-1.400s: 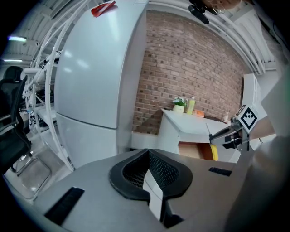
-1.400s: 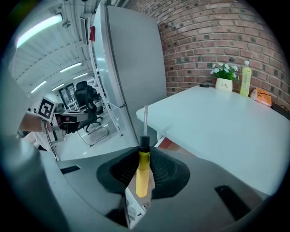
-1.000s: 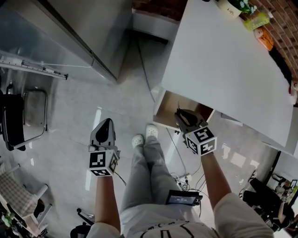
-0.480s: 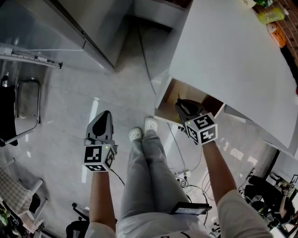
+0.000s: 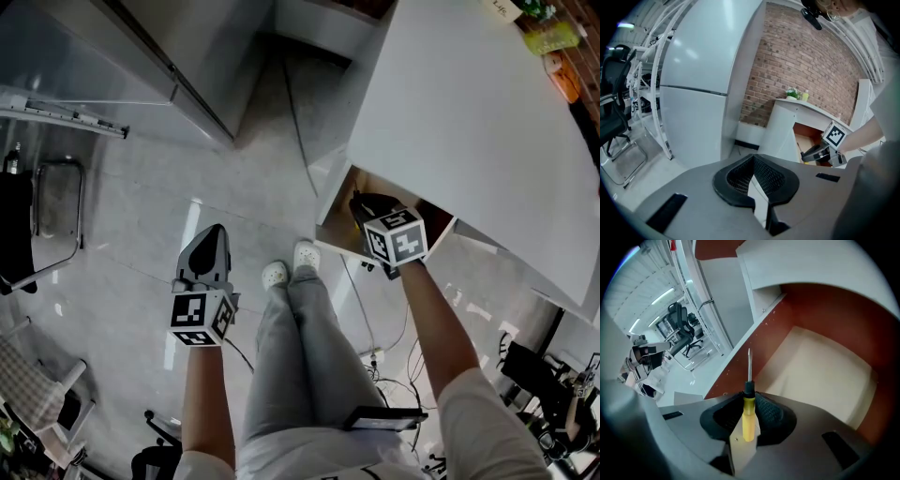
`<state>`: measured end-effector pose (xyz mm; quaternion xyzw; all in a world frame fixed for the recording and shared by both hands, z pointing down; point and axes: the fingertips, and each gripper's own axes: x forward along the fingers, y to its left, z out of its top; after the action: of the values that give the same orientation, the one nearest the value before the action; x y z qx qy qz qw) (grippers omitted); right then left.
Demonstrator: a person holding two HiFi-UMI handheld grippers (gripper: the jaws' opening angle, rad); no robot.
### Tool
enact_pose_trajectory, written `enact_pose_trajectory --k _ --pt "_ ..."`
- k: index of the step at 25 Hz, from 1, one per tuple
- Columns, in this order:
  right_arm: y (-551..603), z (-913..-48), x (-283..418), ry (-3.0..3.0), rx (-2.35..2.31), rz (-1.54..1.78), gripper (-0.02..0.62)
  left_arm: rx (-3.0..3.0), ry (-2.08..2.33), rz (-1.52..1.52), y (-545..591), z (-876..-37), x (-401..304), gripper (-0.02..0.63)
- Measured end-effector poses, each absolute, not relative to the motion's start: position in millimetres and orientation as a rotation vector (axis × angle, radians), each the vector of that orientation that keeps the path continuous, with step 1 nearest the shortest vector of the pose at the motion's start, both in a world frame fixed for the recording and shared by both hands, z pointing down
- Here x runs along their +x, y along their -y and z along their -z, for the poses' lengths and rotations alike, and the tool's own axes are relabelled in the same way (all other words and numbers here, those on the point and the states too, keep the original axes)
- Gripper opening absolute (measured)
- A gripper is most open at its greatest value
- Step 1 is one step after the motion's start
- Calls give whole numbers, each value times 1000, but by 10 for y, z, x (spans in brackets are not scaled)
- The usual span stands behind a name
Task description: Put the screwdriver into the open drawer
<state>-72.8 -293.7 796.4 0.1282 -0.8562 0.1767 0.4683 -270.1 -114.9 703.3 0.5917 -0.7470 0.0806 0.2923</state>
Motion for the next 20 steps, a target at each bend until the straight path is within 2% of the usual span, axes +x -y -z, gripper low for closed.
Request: enact_pose_trajectory --k 6,20 --pt "3022 -8177 -799 1989 339 -545 74 1536 2007 -194 1068 -7016 -2763 8" --pt "3015 -8119 -726 1937 372 -386 74 1540 2006 -202 977 -6906 -2769 8"
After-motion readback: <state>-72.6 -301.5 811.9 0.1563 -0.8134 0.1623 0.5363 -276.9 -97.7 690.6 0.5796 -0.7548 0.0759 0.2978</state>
